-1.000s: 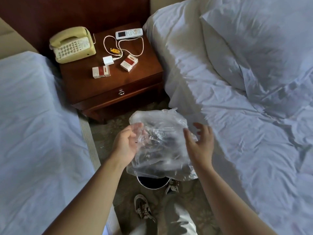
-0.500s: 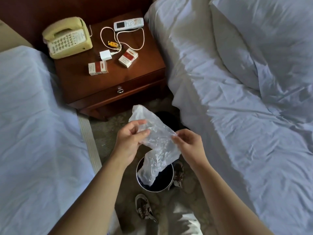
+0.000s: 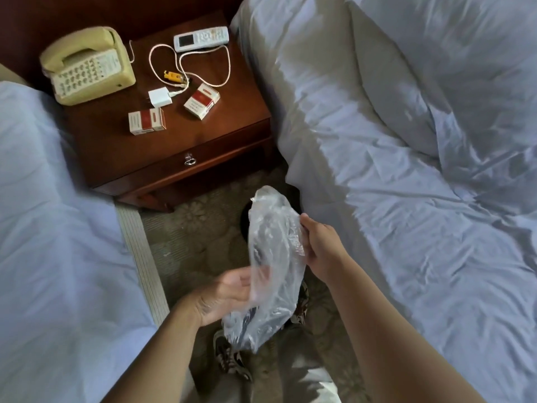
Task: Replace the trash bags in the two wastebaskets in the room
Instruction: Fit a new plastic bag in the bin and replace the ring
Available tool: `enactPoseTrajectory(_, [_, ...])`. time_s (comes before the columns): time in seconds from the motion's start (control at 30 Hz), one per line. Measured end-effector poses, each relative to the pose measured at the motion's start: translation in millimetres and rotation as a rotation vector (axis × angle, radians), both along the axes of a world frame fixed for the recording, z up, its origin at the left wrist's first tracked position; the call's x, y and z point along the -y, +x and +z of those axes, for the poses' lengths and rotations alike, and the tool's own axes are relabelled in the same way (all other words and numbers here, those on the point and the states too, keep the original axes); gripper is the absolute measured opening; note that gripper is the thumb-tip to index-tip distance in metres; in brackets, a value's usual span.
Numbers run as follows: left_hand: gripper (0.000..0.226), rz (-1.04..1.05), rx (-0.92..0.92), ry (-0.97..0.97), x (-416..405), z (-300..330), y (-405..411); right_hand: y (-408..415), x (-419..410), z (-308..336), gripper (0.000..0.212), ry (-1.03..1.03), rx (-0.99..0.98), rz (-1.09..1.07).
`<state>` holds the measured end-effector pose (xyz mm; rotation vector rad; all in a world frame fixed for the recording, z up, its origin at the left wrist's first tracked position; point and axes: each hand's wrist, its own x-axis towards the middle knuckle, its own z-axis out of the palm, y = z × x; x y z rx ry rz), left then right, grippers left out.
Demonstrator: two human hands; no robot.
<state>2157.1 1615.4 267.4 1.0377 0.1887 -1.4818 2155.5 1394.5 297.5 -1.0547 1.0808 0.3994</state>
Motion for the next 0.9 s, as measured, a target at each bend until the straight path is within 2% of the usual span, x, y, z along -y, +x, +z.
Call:
enactPoseTrajectory(0.1, [0.013,0.051,0.213,0.164,14,1,3,-4,-5,-14,0.051,0.098,0.055,-0.029])
enactPoseTrajectory(0.13, [0.015,0.11,0.223,0.191,18,1,4,-10,-7,-17,0.057,0.131,0.111,0.026])
enactPoseTrajectory(0.17, [0.029,0.189,0.198,0.194,19,-4,5,-19,-11,-22,0.065,0.139,0.176,0.114])
enactPoseTrajectory(0.23, [0.053,0.28,0.09,0.094,20,-9,7,-39,-24,-29,0.091,0.165,0.259,0.243])
enactPoseTrajectory(0.27, [0.061,0.283,0.079,0.047,21,-11,6,-47,-31,-35,0.098,0.152,0.279,0.27])
enactPoseTrajectory(0.3, [0.064,0.269,0.116,0.058,21,-15,4,-55,-35,-43,0.089,0.114,0.309,0.284])
enactPoseTrajectory(0.33, [0.059,0.256,0.183,0.128,24,-19,1,-59,-38,-50,0.069,0.06,0.333,0.288])
enactPoseTrajectory(0.37, [0.045,0.283,0.258,0.243,25,-23,0,-60,-39,-56,0.046,-0.006,0.33,0.27])
enactPoseTrajectory(0.4, [0.031,0.343,0.303,0.364,25,-28,0,-59,-38,-60,0.026,-0.073,0.299,0.235])
enactPoseTrajectory(0.43, [0.022,0.404,0.304,0.455,24,-33,1,-57,-36,-65,0.016,-0.138,0.259,0.19])
enactPoseTrajectory(0.57, [0.022,0.628,0.2,0.502,13,-45,27,-37,-11,-87,0.025,-0.276,0.073,-0.076])
enactPoseTrajectory(0.67, [0.022,0.71,0.257,0.533,14,-49,56,-13,11,-96,0.023,-0.099,-0.052,-0.429])
enactPoseTrajectory(0.77, [0.044,0.811,0.308,0.585,18,-48,85,11,26,-97,0.018,0.034,-0.158,-0.66])
enactPoseTrajectory(0.83, [0.052,0.829,0.319,0.498,17,-44,101,22,30,-91,0.037,0.106,-0.082,-0.593])
enactPoseTrajectory(0.9, [0.055,0.801,0.34,0.353,15,-37,113,27,33,-85,0.07,0.028,0.08,-0.33])
